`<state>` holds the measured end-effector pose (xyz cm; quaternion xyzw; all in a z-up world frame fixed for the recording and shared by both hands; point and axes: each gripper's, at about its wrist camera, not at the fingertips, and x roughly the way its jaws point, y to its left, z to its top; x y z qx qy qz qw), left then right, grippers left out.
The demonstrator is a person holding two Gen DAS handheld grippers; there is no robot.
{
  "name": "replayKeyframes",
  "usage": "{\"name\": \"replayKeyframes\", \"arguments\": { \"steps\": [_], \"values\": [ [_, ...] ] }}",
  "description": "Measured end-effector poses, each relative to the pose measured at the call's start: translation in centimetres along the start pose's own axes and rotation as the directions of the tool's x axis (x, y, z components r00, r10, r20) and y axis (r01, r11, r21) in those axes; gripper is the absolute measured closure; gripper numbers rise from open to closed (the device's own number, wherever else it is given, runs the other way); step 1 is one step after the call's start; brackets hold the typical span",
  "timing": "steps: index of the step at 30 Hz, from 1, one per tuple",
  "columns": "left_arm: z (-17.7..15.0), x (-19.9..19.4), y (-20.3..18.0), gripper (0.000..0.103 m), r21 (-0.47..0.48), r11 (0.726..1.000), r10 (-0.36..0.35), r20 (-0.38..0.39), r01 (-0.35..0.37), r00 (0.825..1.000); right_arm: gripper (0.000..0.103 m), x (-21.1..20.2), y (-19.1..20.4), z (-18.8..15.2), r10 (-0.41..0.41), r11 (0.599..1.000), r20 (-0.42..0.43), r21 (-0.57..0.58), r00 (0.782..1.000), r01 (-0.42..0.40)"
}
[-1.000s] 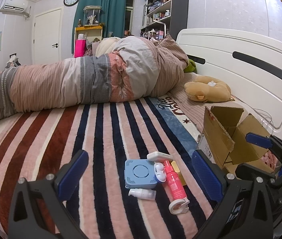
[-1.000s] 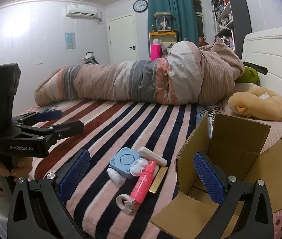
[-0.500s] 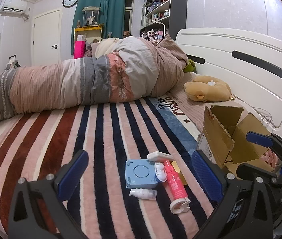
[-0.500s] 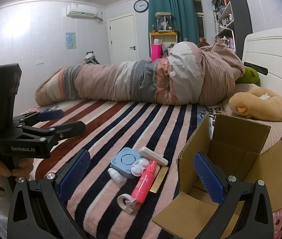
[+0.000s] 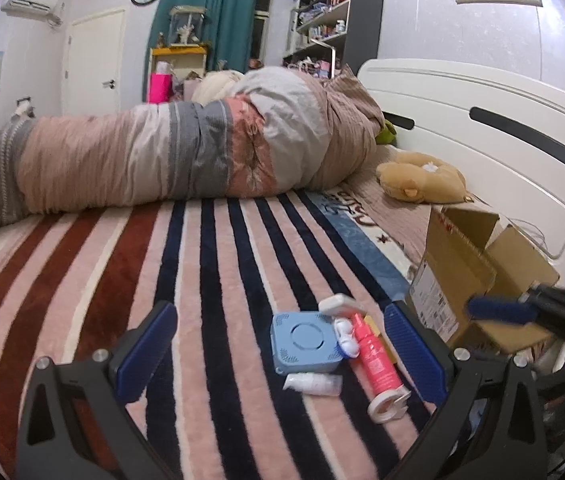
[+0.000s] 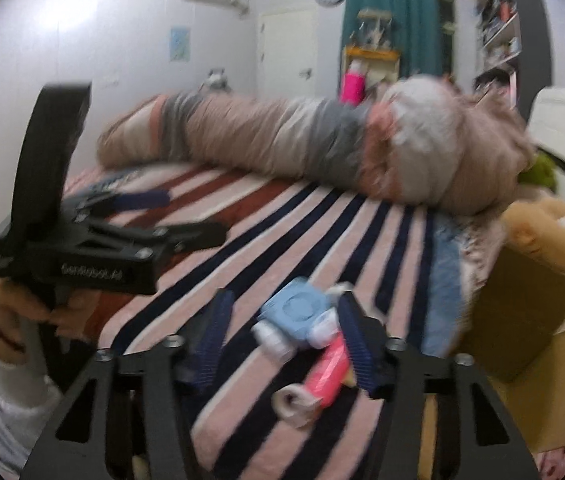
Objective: Organize rigid objects
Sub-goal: 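Lower the right gripper onto the pink spray bottle and close it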
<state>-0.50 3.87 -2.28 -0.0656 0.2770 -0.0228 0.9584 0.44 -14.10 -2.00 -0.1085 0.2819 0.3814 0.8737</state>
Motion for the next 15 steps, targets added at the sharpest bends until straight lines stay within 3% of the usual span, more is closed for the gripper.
{"name": "replayKeyframes", "arguments": {
  "steps": [3, 6, 10, 15],
  "values": [
    [-0.9, 1.1, 1.8, 0.000, -0.010, 1.000, -0.026, -0.024, 0.025, 0.999, 0.069, 3.9, 0.6, -1.2, 0.028, 0.998, -0.120, 0.055, 0.992, -0.022],
    [-1.5, 2.2, 3.1, 0.000, -0.022, 0.999, -0.027, -0.047, 0.026, 0.999, 0.068, 7.3, 0.0, -2.6, -0.027, 0.994, -0.204, 0.099, 0.979, 0.048],
    [-1.7, 2.8, 4.2, 0.000, -0.048, 0.998, -0.037, -0.050, 0.034, 0.998, 0.068, 9.5, -2.0, -4.3, -0.066, 0.977, -0.254, 0.179, 0.965, 0.114],
    [-1.8, 2.9, 4.6, 0.000, -0.041, 0.998, -0.049, -0.044, 0.047, 0.998, 0.068, 9.3, -5.3, -6.4, -0.105, 0.945, -0.289, 0.270, 0.951, 0.186]
  ]
}}
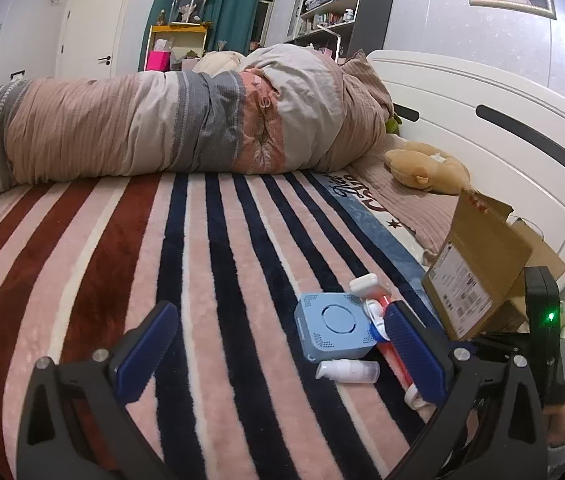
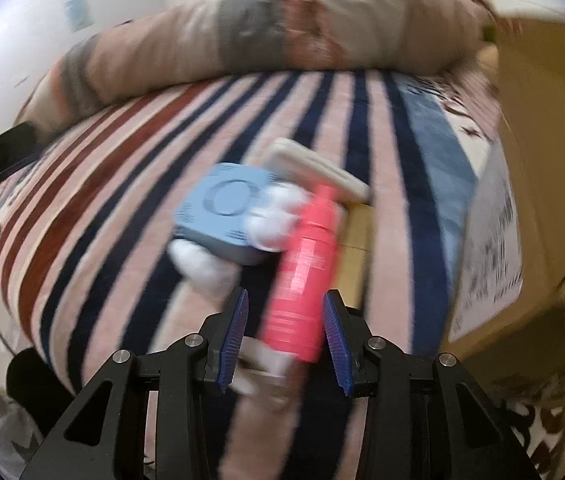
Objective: Organize rigid objects
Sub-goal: 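Lower the right gripper onto the pink spray bottle and close it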
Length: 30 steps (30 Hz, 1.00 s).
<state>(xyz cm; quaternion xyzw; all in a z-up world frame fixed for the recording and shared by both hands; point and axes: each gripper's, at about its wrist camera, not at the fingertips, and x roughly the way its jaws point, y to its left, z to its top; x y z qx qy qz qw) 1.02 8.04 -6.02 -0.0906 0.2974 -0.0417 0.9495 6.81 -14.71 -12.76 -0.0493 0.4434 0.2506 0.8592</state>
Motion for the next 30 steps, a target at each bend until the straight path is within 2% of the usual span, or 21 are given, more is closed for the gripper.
{"name": "replayKeyframes", "arguments": {
  "steps": [2, 6, 11, 15, 17, 21, 26, 30],
  "values": [
    [0.0, 0.3, 0.1, 0.000, 0.003, 1.000, -0.014, -0.008, 0.014, 1.000, 0.068, -0.2, -0.8, -0.3, -0.025, 1.000, -0.001, 0.004, 1.000, 0.025],
    [-0.3, 1.0, -0.1, 0.000, -0.010, 0.998, -0.070, -0.034, 0.069, 0.997, 0.068, -0.9, -2.1, 0.0, -0.019, 1.000, 0.001, 0.024, 1.000, 0.019],
    [-0.4, 1.8, -0.5, 0.000, -0.011, 0.995, -0.096, -0.051, 0.096, 0.994, 0.068, -0.3, -0.9, 0.9, 0.030, 1.000, 0.007, 0.001, 1.000, -0.030],
    [-0.5, 1.8, -0.6, 0.000, -0.010, 0.994, -0.109, -0.051, 0.109, 0.993, 0.069, 1.9, -0.2, 1.4, -0.047, 0.999, -0.043, 0.004, 0.998, 0.048],
    [-0.5, 1.7, -0.6, 0.000, -0.011, 0.993, -0.114, -0.049, 0.114, 0.992, 0.073, 2.4, -0.1, 1.5, -0.071, 0.997, -0.045, 0.004, 0.996, 0.071],
    [-0.6, 1.9, -0.7, 0.000, -0.011, 0.992, -0.126, -0.051, 0.126, 0.991, 0.075, 3.1, 0.7, 2.2, -0.146, 0.989, -0.036, -0.040, 0.989, 0.144],
    [-0.6, 1.7, -1.1, 0.001, 0.002, 0.989, -0.147, -0.054, 0.147, 0.988, 0.076, 2.0, 1.0, 1.8, -0.163, 0.985, 0.018, -0.049, 0.986, 0.164],
    [-0.4, 2.0, -1.7, 0.001, 0.008, 0.973, -0.231, -0.066, 0.232, 0.971, 0.076, -0.3, 1.5, 1.5, -0.092, 0.993, 0.092, -0.060, 0.992, 0.097]
  ]
}}
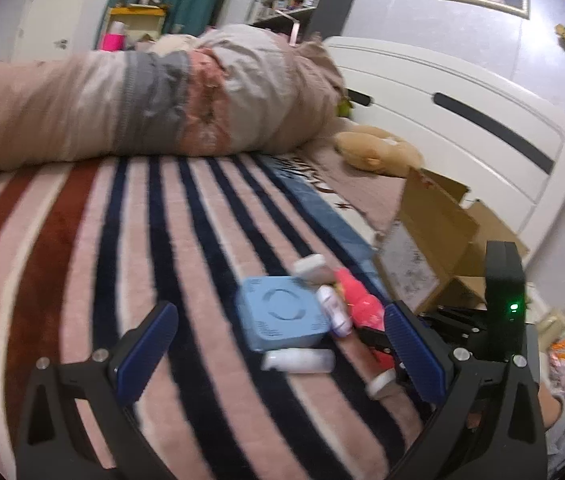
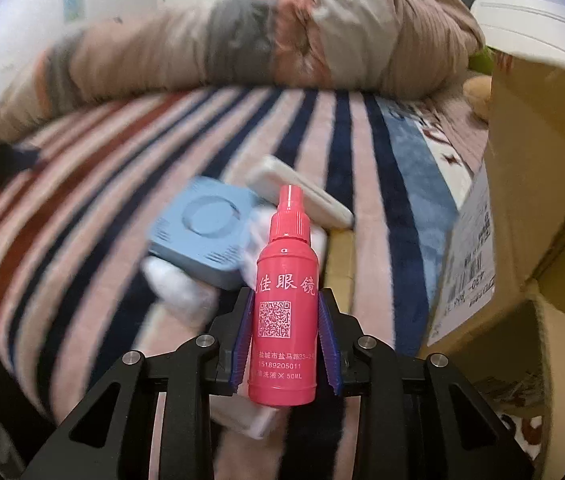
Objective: Organize rigid objects
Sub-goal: 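Lower the right gripper onto the pink spray bottle and close it, then carry the pink spray bottle with the right gripper into the cardboard box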
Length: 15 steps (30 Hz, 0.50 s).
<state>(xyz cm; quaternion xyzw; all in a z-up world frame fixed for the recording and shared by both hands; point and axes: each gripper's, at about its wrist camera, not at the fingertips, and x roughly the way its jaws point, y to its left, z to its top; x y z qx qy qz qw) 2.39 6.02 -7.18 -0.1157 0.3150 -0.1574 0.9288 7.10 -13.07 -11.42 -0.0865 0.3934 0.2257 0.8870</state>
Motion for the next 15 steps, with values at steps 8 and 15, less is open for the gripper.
{"name": "replayKeyframes", "arguments": {
  "steps": [8, 15],
  "values": [
    [3.3, 0.3, -2.5, 0.021, 0.027, 0.981, -0.191, -0.048, 0.192, 0.980, 0.076, -3.7, 3.5, 2.6, 0.201, 0.978, 0.124, -0.073, 0.972, -0.193],
    [7.3, 0.4, -4.3, 0.063, 0.013, 0.977, -0.210, -0.057, 0.211, 0.976, 0.076, -7.7, 2.9, 6.4, 0.328, 0.945, 0.258, -0.113, 0.909, -0.308]
  ]
}}
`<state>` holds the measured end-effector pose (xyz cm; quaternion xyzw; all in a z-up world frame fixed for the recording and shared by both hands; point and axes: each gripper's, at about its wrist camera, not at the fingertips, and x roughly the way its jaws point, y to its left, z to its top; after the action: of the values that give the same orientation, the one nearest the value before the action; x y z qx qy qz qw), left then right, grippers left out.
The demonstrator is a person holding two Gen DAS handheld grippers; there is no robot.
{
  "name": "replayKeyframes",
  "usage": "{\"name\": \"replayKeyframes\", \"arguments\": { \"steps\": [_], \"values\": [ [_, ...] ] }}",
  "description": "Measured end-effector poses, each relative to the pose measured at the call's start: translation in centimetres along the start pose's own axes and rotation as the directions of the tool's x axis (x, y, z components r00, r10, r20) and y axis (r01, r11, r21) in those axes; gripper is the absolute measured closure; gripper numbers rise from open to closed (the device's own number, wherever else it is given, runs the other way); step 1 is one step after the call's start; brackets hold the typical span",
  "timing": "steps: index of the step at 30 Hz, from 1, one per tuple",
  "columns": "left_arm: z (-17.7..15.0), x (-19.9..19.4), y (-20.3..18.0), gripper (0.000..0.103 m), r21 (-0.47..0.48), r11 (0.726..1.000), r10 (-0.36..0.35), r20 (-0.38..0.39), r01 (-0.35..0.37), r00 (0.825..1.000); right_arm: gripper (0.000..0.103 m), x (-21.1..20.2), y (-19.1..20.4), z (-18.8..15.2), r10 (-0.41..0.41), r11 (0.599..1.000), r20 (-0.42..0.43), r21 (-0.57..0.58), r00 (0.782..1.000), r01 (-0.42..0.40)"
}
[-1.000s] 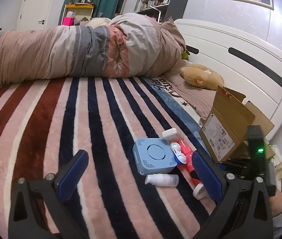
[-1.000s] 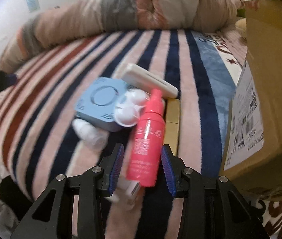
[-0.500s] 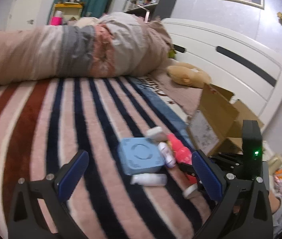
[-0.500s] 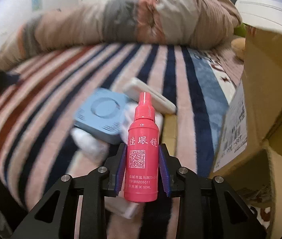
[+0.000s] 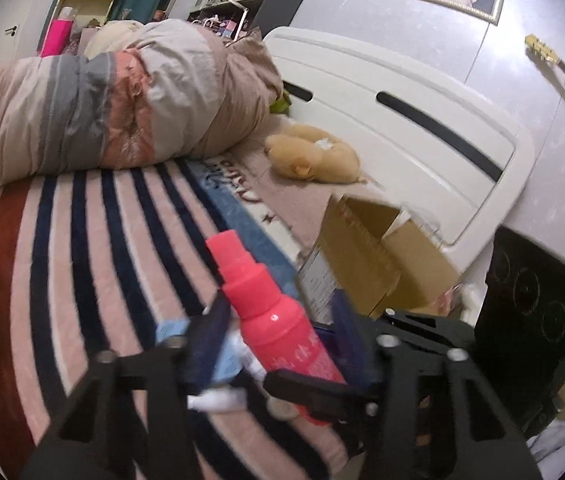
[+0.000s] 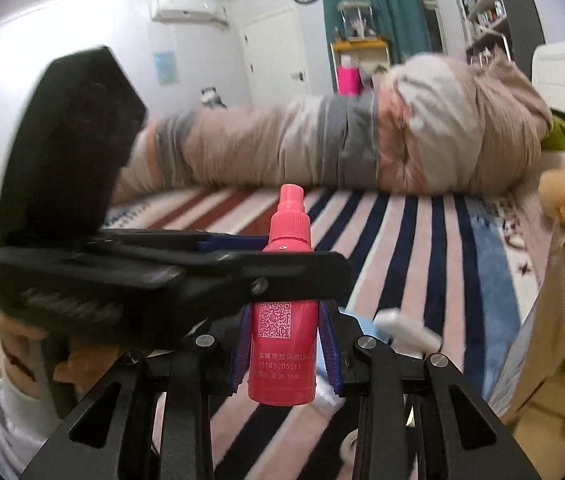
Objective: Organize rigid objects
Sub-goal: 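Carry the pink spray bottle with the right gripper into the cardboard box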
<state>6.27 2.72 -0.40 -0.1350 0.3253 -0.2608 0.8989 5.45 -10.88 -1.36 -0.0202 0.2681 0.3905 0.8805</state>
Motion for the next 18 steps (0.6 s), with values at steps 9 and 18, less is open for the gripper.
{"name": "replayKeyframes", "arguments": {
  "steps": [9, 18],
  "values": [
    [5.8, 4.6, -10.4, 0.073, 0.189, 0.981, -0.028, -0.024, 0.032, 0.999, 0.076, -7.9, -7.6, 1.5, -0.085, 0.994, 0.122, 0.080, 0.989, 0.075],
    [6.1, 16.4, -19.1, 0.073, 0.343, 0.938, 0.055, -0.274, 0.044, 0.960, 0.076, -11.2, -17.6, -1.8, -0.199, 0.949, -0.029, 0.244, 0.980, 0.200]
  ]
}}
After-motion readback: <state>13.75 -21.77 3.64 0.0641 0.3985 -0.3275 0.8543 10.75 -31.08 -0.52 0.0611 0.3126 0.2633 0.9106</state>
